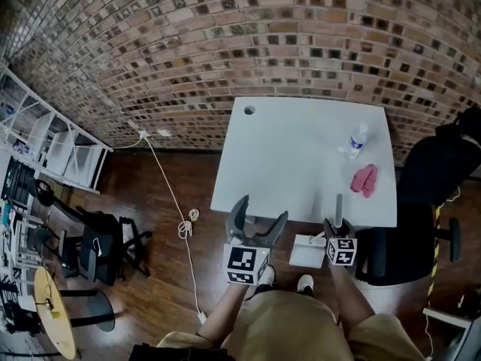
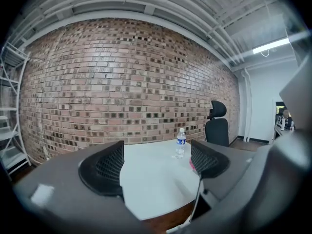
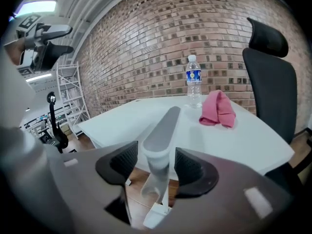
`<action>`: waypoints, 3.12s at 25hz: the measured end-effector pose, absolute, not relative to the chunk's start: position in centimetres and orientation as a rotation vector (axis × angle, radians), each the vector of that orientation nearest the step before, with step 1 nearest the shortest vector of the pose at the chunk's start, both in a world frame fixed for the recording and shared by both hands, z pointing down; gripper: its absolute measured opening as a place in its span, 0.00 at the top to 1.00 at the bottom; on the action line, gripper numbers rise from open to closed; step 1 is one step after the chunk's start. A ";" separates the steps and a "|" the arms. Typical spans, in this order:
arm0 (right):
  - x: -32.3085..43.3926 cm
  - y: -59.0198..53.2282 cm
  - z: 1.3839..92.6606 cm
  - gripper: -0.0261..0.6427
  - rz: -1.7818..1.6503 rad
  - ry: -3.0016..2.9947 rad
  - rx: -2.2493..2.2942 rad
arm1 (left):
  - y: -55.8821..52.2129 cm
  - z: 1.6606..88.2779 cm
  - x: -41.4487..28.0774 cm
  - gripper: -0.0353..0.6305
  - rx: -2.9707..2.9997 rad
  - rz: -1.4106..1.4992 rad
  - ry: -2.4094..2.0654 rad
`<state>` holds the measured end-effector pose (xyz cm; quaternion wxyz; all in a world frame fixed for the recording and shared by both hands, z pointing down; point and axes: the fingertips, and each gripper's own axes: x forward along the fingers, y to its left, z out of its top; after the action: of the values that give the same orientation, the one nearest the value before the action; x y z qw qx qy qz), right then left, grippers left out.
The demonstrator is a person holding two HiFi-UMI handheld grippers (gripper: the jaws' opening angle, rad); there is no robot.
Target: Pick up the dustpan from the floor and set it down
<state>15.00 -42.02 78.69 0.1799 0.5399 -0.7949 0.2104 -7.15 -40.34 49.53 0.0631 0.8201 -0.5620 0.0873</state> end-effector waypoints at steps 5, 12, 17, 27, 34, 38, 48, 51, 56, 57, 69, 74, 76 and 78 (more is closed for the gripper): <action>14.5 -43.8 79.0 0.77 0.580 -2.238 1.530 | -39.7 49.9 -8.6 0.31 2.448 0.286 -1.725; 14.7 -43.7 78.8 0.87 0.533 -2.204 1.542 | -39.1 50.2 -10.3 0.31 2.418 0.278 -1.743; 15.1 -42.1 77.8 0.87 0.525 -2.190 1.566 | -39.1 50.4 -10.5 0.31 2.421 0.263 -1.744; 14.8 -38.3 74.4 0.87 0.452 -2.212 1.588 | -39.1 49.9 -8.1 0.31 2.485 0.213 -1.662; 15.1 -38.0 68.8 0.87 0.345 -2.287 1.652 | -39.1 49.2 -6.4 0.31 2.536 0.185 -1.613; 14.8 -37.0 64.2 0.87 0.260 -2.348 1.694 | -38.8 48.9 -6.1 0.31 2.551 0.171 -1.604; 13.7 -35.0 52.3 0.88 -0.012 -2.458 1.750 | -38.4 46.9 -6.4 0.31 2.581 0.105 -1.609; 13.7 -34.2 49.9 0.89 -0.051 -2.448 1.773 | -38.3 45.9 -6.5 0.31 2.597 0.081 -1.614; 13.7 -32.7 45.6 0.89 -0.100 -2.444 1.856 | -37.9 43.9 -6.8 0.31 2.633 0.041 -1.631; 13.7 -32.5 44.8 0.89 -0.099 -2.448 1.872 | -37.8 43.6 -6.8 0.31 2.640 0.037 -1.634; 14.3 -32.5 39.7 0.90 -0.102 -2.428 1.975 | -37.2 41.7 -7.6 0.31 2.651 0.003 -1.693; 14.0 -33.0 39.9 0.89 -0.100 -2.419 1.963 | -37.2 41.7 -7.9 0.32 2.645 0.004 -1.701; 14.0 -33.1 39.9 0.89 -0.099 -2.411 1.959 | -37.1 41.5 -8.1 0.32 2.642 -0.006 -1.711; 14.1 -33.3 40.0 0.89 -0.093 -2.402 1.959 | -37.1 41.3 -8.2 0.33 2.635 -0.020 -1.725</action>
<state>14.12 -33.25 40.02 0.0202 0.6315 -0.7745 -0.0299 -8.23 -37.08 41.34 -0.0038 0.8366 -0.5478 -0.0065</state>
